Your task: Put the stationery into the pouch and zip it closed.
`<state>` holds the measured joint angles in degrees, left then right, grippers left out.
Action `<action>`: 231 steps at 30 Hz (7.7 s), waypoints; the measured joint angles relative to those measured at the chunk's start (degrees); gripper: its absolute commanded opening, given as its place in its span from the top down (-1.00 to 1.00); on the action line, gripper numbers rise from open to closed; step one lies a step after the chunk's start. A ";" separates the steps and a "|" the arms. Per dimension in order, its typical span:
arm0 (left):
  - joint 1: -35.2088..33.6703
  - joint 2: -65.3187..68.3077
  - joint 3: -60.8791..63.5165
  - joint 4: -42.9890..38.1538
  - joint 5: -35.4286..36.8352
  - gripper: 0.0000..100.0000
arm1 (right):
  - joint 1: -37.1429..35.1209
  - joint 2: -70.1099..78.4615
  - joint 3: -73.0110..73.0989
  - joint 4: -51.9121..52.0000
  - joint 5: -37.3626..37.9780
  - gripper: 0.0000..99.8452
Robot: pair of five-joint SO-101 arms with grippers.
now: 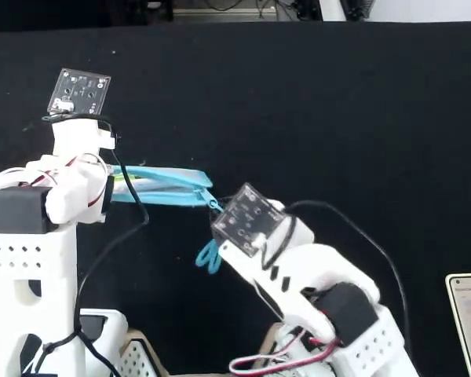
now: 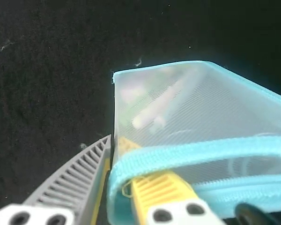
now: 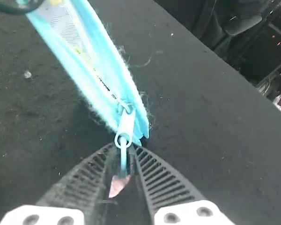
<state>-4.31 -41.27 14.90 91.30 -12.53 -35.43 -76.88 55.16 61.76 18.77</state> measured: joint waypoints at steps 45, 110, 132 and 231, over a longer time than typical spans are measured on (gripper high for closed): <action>-6.07 -10.02 -24.44 8.00 1.85 0.61 | 4.13 38.51 -41.49 4.04 3.87 0.98; -1.23 -36.04 22.33 -8.44 -10.64 0.61 | -3.87 39.03 -18.90 -10.46 -0.35 0.52; -1.23 -36.04 22.24 -8.44 -10.64 0.61 | -3.78 39.12 -15.82 -23.30 16.26 0.98; 23.65 -35.96 10.81 9.14 -15.82 0.61 | -3.25 -20.31 22.33 -9.23 -1.14 0.98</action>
<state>19.34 -77.23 25.71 100.44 -28.35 -38.68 -97.19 77.49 52.53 17.63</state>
